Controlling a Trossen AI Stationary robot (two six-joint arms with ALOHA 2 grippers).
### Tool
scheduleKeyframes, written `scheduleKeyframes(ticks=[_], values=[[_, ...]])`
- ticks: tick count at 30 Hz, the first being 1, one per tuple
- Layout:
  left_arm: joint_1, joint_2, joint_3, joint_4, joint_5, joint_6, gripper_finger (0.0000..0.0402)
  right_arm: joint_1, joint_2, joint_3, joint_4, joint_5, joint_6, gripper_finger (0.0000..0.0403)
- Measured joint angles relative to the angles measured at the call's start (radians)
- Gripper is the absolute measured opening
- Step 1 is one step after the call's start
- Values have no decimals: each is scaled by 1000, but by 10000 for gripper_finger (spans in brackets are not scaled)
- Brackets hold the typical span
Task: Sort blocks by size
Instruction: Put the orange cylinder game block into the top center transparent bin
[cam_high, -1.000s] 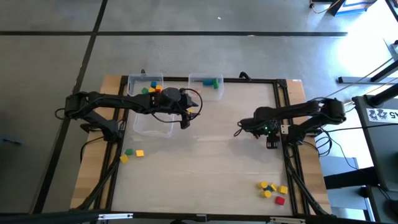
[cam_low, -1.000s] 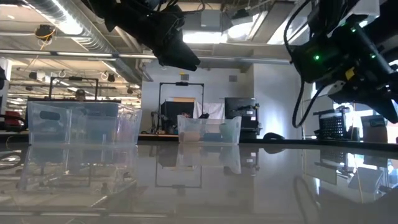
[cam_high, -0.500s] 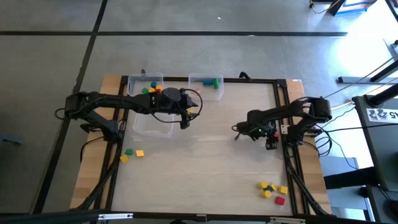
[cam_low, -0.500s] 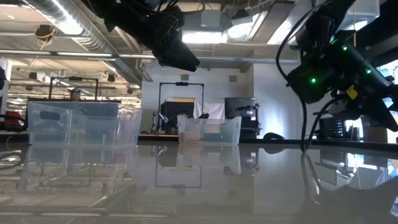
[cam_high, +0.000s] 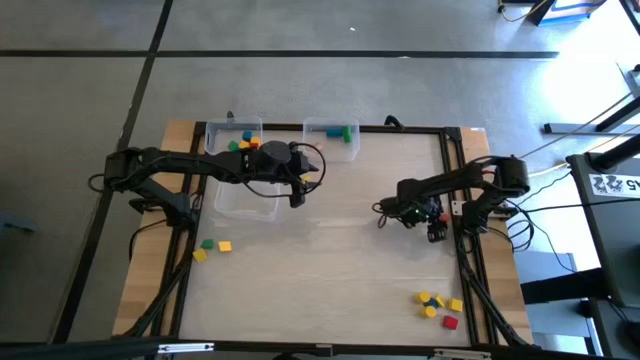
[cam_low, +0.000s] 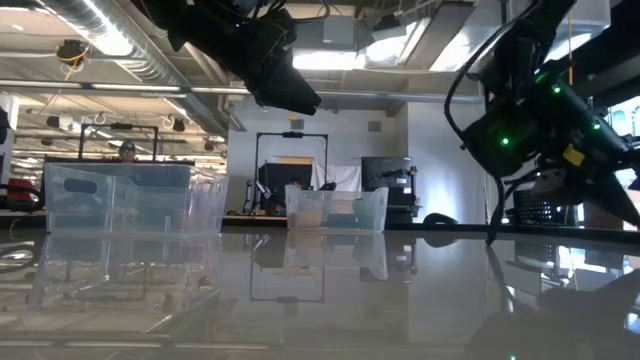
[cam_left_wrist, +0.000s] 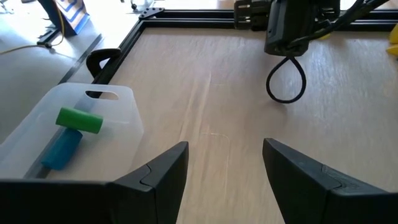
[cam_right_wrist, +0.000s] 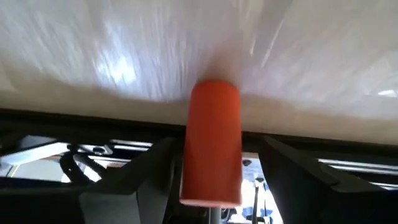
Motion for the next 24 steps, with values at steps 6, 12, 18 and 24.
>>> scheduleKeyframes(ticks=[6,12,18,24], values=[[0,0,0,3,0,7,205,0,9,0,16,-2,-13,233],[0,0,0,2,0,8,205,0,9,-10,20,1,-27,176],[0,0,0,2,0,13,205,0,9,-38,22,-11,-50,129],[0,0,0,1,0,18,205,0,9,0,14,-14,-91,142]])
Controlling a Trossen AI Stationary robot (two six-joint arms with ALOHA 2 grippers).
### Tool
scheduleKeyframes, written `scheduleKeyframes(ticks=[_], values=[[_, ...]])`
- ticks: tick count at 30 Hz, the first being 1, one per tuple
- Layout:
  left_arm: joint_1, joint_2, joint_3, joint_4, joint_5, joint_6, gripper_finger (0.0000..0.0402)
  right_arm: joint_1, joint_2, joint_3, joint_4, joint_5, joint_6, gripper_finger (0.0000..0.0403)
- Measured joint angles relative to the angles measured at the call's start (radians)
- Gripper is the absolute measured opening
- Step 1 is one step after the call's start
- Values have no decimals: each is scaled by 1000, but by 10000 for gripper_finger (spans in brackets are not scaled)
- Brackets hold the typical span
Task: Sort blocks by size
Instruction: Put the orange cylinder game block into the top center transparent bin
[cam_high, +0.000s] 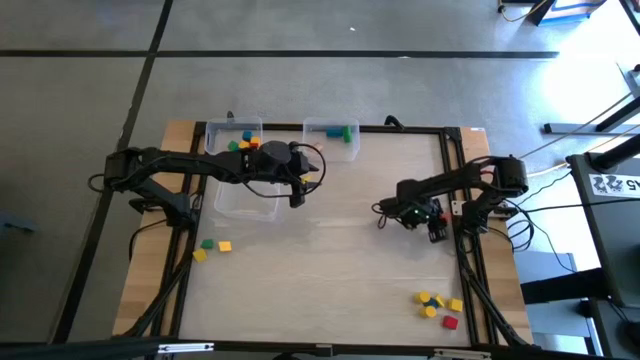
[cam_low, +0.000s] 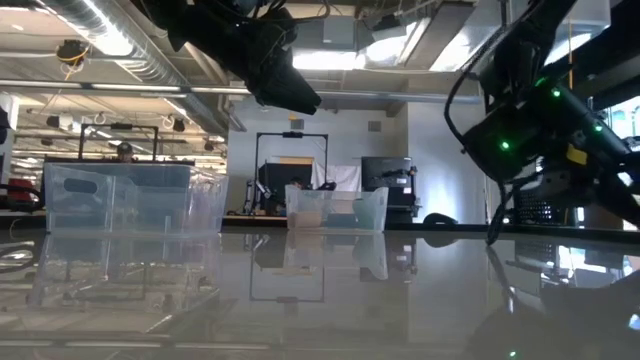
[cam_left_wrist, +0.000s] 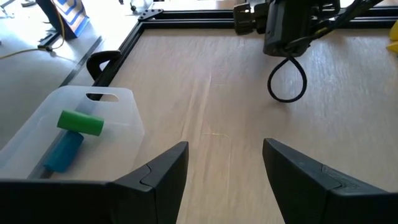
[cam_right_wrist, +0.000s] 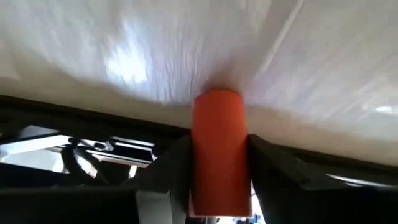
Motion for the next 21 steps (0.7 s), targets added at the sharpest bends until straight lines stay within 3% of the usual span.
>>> scheduleKeyframes(ticks=[6,12,16,21], values=[[0,0,0,0,0,4,205,0,-29,113,-34,42,-96,134],[0,-33,0,-2,0,0,205,-1,-93,206,37,186,-170,141],[0,-81,0,-9,0,-3,205,-12,-134,245,172,282,-233,137],[0,-145,0,-48,0,-10,205,-73,-157,255,445,330,-350,138]])
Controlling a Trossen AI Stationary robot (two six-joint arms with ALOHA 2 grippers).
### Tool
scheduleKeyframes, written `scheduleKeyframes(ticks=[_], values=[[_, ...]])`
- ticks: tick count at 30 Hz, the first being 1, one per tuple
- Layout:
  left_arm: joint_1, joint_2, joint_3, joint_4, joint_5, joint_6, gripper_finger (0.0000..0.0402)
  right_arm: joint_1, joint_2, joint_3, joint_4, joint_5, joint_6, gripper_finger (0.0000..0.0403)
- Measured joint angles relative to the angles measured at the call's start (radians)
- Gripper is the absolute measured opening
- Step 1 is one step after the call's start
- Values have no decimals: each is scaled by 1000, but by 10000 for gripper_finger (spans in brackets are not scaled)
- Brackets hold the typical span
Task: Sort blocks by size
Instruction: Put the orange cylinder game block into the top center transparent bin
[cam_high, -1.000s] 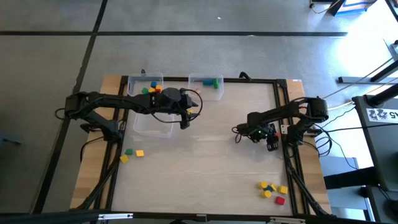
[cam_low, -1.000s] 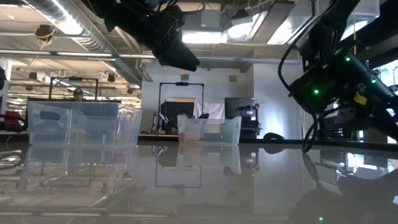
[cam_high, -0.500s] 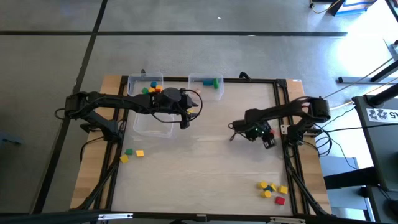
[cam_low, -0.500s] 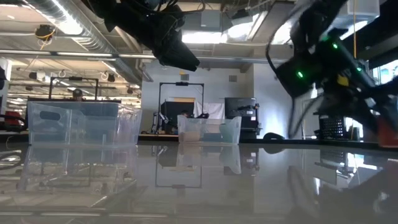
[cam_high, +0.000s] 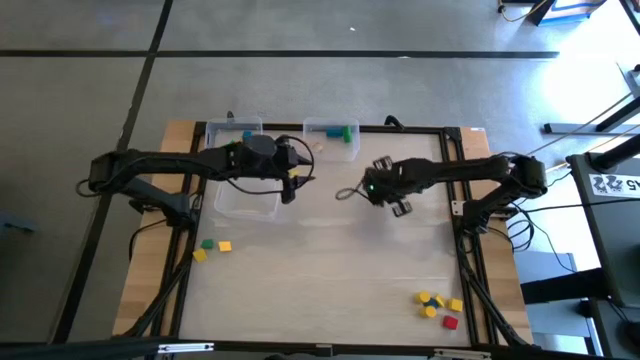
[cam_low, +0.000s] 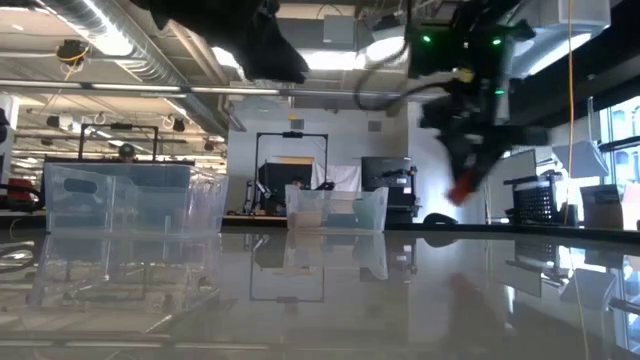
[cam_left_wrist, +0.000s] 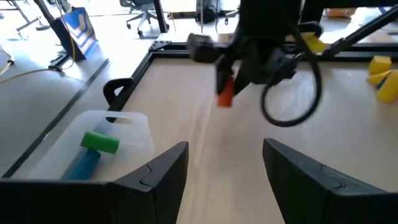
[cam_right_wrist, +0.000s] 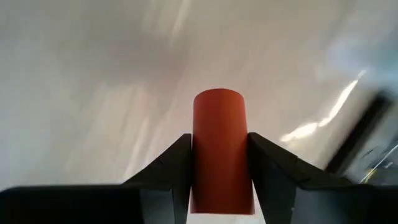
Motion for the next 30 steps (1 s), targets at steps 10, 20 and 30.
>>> scheduleKeyframes(ticks=[10,20,30], values=[[0,-70,0,-70,0,-68,205,-174,2,0,677,-135,-204,140],[0,-70,0,-75,0,-94,205,-327,155,-1,1115,-238,-207,140],[0,-70,0,-76,0,-87,205,-402,319,-2,1204,-274,-190,140]])
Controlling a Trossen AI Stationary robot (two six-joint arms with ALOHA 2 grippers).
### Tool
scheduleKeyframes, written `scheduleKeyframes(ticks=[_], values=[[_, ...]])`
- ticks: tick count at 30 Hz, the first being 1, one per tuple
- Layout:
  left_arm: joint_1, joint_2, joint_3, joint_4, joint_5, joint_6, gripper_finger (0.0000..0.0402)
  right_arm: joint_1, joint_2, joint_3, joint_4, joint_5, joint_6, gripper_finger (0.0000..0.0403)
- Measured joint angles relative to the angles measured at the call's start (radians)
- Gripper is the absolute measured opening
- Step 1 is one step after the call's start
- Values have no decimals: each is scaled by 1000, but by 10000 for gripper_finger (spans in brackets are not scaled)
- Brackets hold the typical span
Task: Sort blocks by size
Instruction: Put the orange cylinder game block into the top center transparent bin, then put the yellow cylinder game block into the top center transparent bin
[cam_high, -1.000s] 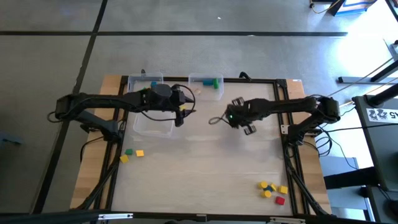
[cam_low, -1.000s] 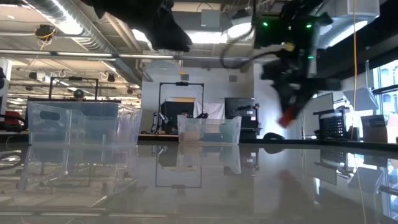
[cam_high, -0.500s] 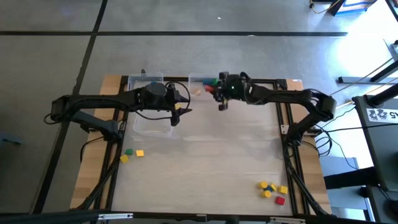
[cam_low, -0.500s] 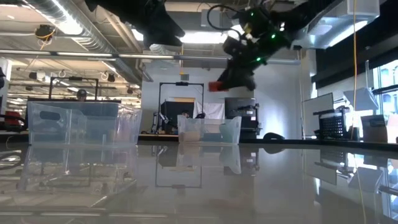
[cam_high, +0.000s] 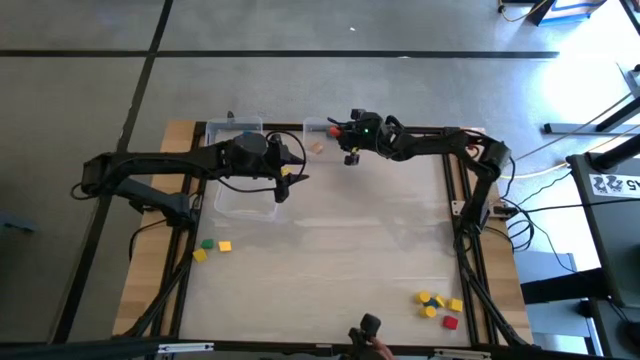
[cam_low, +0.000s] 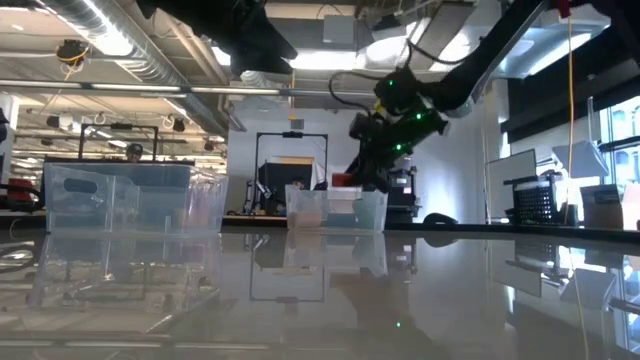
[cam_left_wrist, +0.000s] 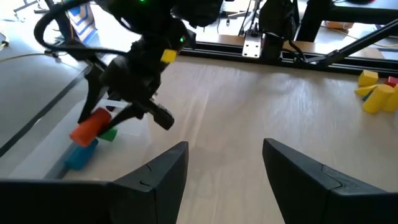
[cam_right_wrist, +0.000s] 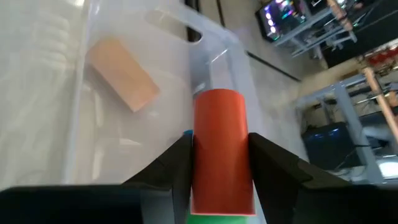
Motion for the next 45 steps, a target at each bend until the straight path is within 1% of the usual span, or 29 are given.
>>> scheduleKeyframes(ticks=[8,18,21,24,26,33,36,40,45], values=[[0,0,0,1,0,15,205,5,24,0,-2,-8,13,146],[0,0,0,1,0,15,205,4,24,1,1,2,14,198],[0,0,0,1,0,15,205,5,19,1,-10,0,15,207],[0,0,0,-1,0,15,205,21,-43,4,-100,-26,15,208],[0,0,0,-8,0,15,205,46,-112,19,-206,-32,15,209],[0,1,0,-6,0,15,205,186,-362,49,-564,-33,22,209],[0,1,0,-6,0,15,205,266,-459,51,-687,-34,72,209],[0,1,0,-5,0,15,205,382,-545,51,-844,-34,168,209],[0,1,0,0,0,22,205,540,-578,51,-998,-34,336,209]])
